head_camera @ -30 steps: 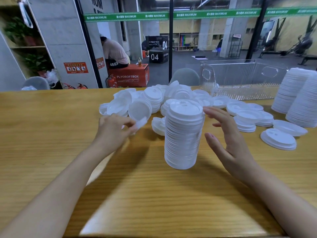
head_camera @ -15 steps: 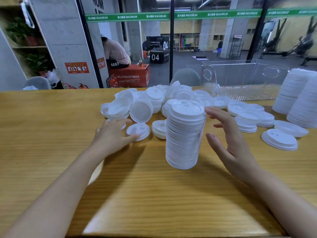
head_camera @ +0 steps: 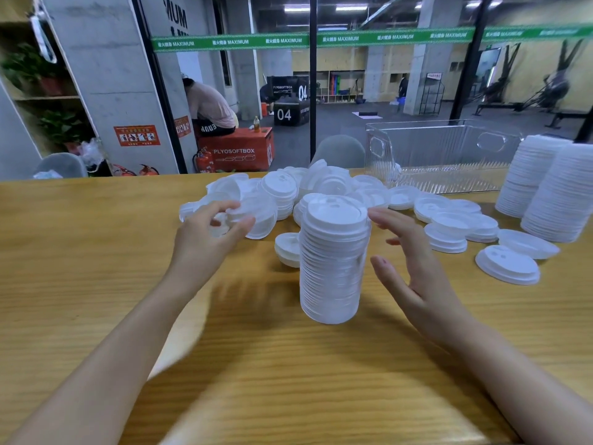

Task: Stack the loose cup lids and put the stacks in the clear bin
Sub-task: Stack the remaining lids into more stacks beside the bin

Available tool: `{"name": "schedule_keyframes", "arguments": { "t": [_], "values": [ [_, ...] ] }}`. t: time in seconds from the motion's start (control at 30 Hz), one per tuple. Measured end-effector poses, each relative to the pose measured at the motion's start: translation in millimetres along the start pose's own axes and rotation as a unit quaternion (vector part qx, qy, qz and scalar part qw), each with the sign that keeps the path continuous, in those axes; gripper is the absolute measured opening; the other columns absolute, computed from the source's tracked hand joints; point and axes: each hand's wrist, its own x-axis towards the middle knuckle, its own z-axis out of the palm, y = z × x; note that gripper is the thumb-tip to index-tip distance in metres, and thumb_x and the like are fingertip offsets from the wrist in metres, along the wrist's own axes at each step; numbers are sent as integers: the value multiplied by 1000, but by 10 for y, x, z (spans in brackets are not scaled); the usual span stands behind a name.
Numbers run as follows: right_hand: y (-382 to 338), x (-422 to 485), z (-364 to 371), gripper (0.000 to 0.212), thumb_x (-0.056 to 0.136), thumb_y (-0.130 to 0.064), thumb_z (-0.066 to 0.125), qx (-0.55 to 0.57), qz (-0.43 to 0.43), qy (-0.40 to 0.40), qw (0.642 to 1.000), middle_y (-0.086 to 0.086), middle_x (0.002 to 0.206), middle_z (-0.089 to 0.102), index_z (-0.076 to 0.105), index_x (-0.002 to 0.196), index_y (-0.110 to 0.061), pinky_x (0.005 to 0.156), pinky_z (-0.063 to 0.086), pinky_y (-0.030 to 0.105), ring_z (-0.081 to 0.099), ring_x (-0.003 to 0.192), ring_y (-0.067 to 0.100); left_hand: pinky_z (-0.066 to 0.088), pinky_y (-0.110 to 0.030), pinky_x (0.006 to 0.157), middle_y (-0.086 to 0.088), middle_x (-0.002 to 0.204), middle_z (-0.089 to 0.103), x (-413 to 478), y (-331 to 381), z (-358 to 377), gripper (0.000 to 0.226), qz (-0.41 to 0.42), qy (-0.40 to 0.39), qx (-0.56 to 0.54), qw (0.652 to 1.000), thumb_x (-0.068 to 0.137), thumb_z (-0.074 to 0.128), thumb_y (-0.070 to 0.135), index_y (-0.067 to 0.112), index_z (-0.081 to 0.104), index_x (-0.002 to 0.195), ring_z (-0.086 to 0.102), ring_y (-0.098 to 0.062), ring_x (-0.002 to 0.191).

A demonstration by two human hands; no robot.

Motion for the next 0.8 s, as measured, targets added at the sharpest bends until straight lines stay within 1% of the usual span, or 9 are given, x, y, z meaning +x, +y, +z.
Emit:
{"name": "schedule_keyframes", "arguments": {
  "t": [0.1,0.13,0.2,0.27,0.4,0.53,0.63,0.7,0.8],
  "values": [
    [12,-3,1,50,101,-51,41,-1,3,9,1000,-17,144,41,36,144,-26,108,38,39,44,132,15,46,-24,81,31,99,62,-88,363,6,38,45,-31,-101,993,76,65,56,44,65,112,57,-3,102],
    [16,-6,0,51,101,-52,40,0,8,14,1000,-17,144,41,36,144,-26,107,38,37,44,132,15,45,-23,84,34,99,61,-117,467,20,37,65,-49,-110,991,75,65,58,46,65,110,56,0,102],
    [19,-8,-3,53,100,-55,39,0,18,21,1000,-13,143,43,35,144,-27,106,39,34,44,131,16,40,-21,92,30,110,62,-169,608,90,45,104,-87,-94,986,72,62,63,45,64,114,54,2,108],
    [19,-10,-4,53,100,-55,39,-1,21,23,1000,-8,145,43,35,145,-27,106,39,40,44,132,19,35,-15,95,25,122,60,-206,661,184,51,137,-119,-58,982,71,59,66,45,62,118,49,1,117],
    [23,-6,-6,53,100,-54,39,-5,18,23,1000,-7,146,43,35,145,-25,105,39,52,44,133,20,29,0,92,33,123,56,-226,677,265,49,162,-141,-30,976,71,61,64,48,61,118,41,2,125],
    [2,2,-13,53,101,-53,38,-5,8,14,1000,-17,146,40,34,146,-26,105,39,53,43,134,18,29,-3,95,35,123,55,-230,664,257,48,186,-143,-17,972,74,60,63,45,61,119,40,0,126],
    [-18,8,-15,52,101,-52,39,-5,-7,2,1000,-28,148,33,33,147,-29,106,39,52,38,138,13,31,-16,101,36,123,54,-240,665,264,48,194,-143,-9,971,74,59,64,45,61,119,40,-1,126],
    [-22,4,-14,51,101,-53,39,-4,-9,-5,1000,-29,150,32,33,147,-31,107,39,50,35,141,10,32,-24,104,36,124,54,-243,654,268,49,193,-143,-5,971,74,58,64,45,61,119,39,0,126],
    [-23,4,-10,51,101,-54,39,-2,-6,-9,1000,-30,149,33,34,146,-31,108,38,46,36,140,9,32,-29,107,37,126,53,-232,625,271,49,186,-147,-5,972,74,57,66,47,60,120,39,2,126]
  ]
}}
